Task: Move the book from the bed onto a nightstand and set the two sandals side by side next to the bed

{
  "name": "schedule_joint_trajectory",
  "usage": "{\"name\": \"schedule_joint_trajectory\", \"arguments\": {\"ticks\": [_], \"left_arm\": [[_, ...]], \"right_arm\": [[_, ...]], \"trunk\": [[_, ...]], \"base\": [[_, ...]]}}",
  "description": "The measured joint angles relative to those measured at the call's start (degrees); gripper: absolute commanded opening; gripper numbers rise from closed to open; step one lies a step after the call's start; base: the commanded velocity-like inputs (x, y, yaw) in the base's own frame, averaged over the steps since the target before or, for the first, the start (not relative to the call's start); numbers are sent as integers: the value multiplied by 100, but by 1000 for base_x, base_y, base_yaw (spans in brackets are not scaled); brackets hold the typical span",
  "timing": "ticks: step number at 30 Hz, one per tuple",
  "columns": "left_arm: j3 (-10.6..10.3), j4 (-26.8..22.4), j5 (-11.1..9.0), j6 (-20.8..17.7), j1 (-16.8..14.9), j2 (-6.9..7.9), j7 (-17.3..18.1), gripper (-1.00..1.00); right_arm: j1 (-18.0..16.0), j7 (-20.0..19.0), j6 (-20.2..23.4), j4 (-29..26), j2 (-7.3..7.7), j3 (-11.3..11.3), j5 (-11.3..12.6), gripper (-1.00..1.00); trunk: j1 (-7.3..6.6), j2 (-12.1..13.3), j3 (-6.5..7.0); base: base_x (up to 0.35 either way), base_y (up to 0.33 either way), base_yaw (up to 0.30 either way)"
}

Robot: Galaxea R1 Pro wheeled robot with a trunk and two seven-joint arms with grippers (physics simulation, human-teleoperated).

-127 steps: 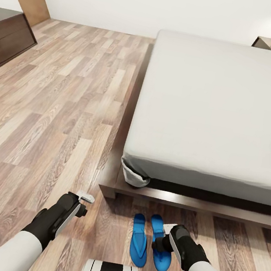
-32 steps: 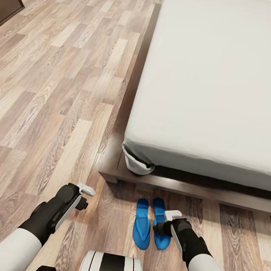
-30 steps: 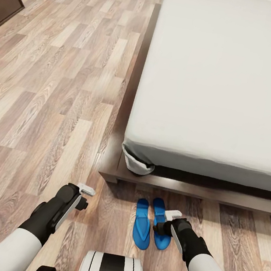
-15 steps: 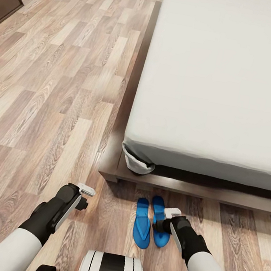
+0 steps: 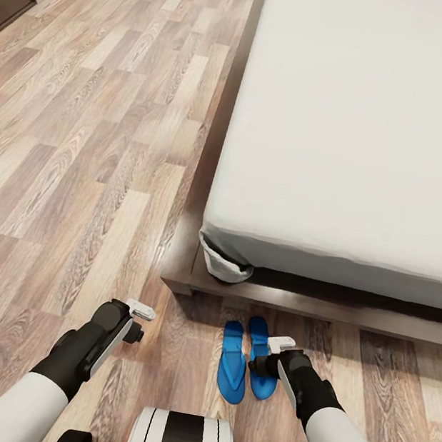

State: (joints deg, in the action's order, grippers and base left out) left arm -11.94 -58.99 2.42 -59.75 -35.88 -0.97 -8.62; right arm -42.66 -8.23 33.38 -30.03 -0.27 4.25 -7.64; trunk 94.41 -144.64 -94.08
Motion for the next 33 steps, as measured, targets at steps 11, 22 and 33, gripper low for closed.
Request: {"name": "schedule_joint_trajectory", "arguments": {"ticks": [11, 22, 33], "left_arm": [[-3, -9, 0, 0, 1, 0, 0, 100], [-6, 5, 0, 0, -1, 0, 0, 100], [-15, 6, -5, 0, -2, 0, 0, 100]], "right_arm": [[-1, 0, 0, 7, 4, 8, -27, -100], [2, 0, -7, 14, 8, 9, -34, 100], [2, 0, -1, 16, 9, 10, -33, 100]], "trunk": [[5, -3, -44], [5, -3, -44], [5, -3, -44]], "base": [[0, 0, 0], [0, 0, 0], [0, 0, 0]]}}
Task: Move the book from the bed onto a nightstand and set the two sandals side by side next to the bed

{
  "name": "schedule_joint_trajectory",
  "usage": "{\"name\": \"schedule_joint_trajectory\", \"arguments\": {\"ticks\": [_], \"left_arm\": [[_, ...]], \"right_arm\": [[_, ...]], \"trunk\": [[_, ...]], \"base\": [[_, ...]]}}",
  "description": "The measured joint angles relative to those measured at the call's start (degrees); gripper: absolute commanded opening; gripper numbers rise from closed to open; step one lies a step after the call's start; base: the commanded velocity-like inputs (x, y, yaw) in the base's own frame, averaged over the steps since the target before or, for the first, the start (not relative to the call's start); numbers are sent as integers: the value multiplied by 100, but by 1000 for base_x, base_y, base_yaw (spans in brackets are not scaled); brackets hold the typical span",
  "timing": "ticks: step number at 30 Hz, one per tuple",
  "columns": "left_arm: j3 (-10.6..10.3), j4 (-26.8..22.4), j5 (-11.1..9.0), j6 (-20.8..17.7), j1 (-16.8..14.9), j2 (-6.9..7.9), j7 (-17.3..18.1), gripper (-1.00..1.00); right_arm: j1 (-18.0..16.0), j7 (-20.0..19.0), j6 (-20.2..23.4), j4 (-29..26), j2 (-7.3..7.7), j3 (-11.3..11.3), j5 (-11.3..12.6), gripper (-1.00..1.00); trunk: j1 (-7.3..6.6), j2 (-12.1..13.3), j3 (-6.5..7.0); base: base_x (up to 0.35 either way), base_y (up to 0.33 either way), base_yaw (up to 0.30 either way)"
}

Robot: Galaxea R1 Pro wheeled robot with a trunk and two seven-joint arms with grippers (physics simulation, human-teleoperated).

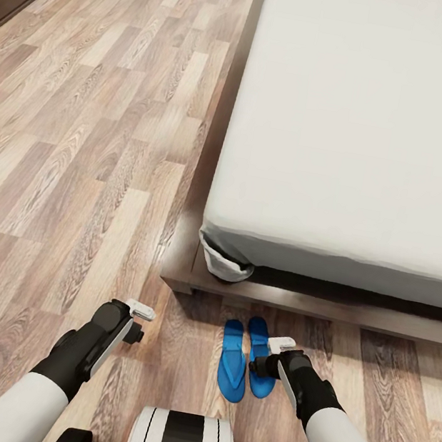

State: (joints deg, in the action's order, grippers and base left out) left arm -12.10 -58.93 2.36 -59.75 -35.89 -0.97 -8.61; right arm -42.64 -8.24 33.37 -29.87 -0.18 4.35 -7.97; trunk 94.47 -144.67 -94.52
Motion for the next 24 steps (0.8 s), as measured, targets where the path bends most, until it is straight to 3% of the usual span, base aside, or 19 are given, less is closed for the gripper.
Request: {"name": "schedule_joint_trajectory", "arguments": {"ticks": [8, 20, 24], "left_arm": [[-3, 4, -2, 0, 2, 0, 0, 100], [-9, 10, -1, 0, 4, 0, 0, 100], [-7, 14, -2, 0, 3, 0, 0, 100]], "right_arm": [[1, 0, 1, 0, 0, 0, -2, 100], [-1, 0, 1, 3, 7, 0, -8, 100], [-1, 0, 1, 6, 8, 0, -10, 100]], "trunk": [[0, 0, 0], [-31, 16, 265], [-31, 16, 266]], "base": [[0, 0, 0], [0, 0, 0], [0, 0, 0]]}}
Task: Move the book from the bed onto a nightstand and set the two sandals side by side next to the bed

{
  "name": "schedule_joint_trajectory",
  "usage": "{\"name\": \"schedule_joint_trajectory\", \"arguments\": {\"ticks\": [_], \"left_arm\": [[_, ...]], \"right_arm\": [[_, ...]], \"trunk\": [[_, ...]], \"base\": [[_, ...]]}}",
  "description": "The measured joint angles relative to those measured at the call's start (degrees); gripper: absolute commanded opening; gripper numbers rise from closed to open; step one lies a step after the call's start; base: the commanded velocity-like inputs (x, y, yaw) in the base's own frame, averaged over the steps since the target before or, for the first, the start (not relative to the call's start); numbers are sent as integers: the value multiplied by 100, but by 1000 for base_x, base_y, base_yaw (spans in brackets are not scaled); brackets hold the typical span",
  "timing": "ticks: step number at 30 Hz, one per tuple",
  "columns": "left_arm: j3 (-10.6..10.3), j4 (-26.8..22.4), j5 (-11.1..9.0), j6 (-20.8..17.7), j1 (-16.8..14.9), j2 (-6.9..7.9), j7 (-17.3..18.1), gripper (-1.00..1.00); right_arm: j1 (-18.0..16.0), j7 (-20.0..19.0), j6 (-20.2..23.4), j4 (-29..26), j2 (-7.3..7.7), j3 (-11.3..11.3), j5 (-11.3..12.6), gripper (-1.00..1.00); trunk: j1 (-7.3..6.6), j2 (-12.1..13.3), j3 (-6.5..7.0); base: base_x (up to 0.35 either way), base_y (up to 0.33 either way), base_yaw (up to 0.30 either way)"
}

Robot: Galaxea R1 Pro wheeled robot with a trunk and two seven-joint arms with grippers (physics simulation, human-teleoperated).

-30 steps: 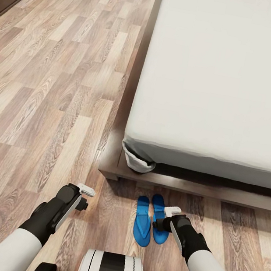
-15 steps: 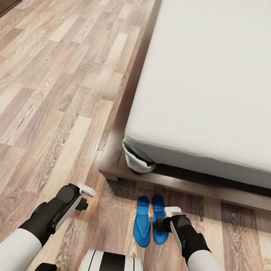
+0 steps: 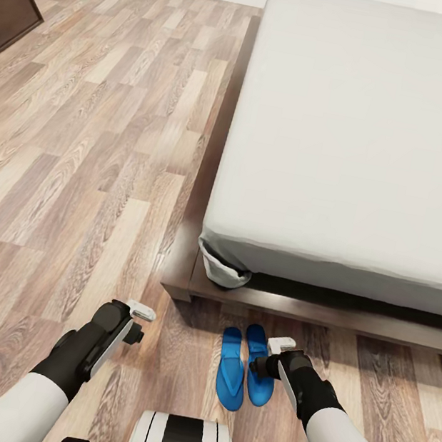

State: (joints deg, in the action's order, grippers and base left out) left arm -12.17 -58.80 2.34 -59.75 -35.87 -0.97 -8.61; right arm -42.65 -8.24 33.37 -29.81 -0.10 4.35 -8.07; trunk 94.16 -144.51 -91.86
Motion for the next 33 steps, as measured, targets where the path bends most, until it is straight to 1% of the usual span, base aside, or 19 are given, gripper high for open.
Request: {"name": "schedule_joint_trajectory", "arguments": {"ticks": [10, 21, 33], "left_arm": [[2, 20, 0, 0, 1, 0, 0, 100], [-3, 60, 1, 0, -1, 0, 0, 100], [-6, 147, 6, 0, -1, 0, 0, 100]], "right_arm": [[8, 0, -6, 19, 17, -13, 22, 100], [17, -1, -1, 53, 45, -36, 46, 100], [42, 3, 0, 243, 67, -56, 46, 100]], "trunk": [[0, 0, 0], [-29, 15, 243], [-60, 31, 509]], "base": [[0, 0, 0], [0, 0, 0], [0, 0, 0]]}}
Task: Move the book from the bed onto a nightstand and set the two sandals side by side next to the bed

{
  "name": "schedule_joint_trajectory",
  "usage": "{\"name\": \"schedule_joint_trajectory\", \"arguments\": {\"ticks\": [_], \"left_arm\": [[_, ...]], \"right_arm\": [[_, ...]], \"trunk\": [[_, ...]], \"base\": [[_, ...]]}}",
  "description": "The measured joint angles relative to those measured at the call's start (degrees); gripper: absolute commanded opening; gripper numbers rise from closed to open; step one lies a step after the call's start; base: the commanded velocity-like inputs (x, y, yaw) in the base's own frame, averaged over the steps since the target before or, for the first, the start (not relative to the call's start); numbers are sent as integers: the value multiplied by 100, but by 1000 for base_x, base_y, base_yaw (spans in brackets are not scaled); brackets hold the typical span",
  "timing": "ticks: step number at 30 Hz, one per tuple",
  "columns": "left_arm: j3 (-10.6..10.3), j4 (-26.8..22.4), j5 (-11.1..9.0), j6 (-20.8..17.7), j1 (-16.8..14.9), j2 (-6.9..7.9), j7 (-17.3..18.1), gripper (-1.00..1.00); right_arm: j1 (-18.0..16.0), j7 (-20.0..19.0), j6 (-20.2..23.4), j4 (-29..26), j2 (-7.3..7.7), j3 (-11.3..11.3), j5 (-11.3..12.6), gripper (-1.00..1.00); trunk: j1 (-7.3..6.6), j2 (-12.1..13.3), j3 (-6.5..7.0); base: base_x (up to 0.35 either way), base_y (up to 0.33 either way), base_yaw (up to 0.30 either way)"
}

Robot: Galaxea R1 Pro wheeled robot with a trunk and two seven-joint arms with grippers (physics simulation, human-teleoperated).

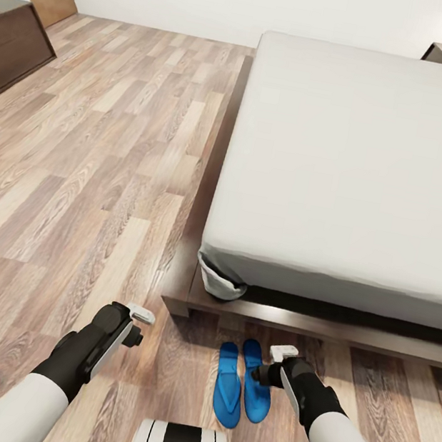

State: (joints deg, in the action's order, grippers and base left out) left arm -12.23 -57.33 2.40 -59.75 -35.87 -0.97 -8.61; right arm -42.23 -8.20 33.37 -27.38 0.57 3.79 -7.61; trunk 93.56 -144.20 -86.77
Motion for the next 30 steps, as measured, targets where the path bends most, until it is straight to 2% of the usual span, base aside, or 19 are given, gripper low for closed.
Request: {"name": "schedule_joint_trajectory", "arguments": {"ticks": [6, 14, 19, 30], "left_arm": [[0, 73, 2, 0, 0, 0, -5, 100], [-3, 304, 2, 0, 2, 0, -16, 100], [-1, 639, 2, 0, 3, 0, -33, 100], [-4, 1265, 9, 0, 8, 7, -57, 100]], "right_arm": [[13, 6, 0, 42, 27, -11, 0, 100], [45, 19, 6, 105, 51, -17, -3, 100], [124, 23, 7, 212, 110, -20, -1, 100], [234, 55, 8, 459, 236, -31, 11, 100]], "trunk": [[-15, 8, 133], [-15, 8, 134], [-15, 8, 134], [-44, 23, 377]], "base": [[0, 0, 0], [0, 0, 0], [0, 0, 0], [0, 0, 0]]}}
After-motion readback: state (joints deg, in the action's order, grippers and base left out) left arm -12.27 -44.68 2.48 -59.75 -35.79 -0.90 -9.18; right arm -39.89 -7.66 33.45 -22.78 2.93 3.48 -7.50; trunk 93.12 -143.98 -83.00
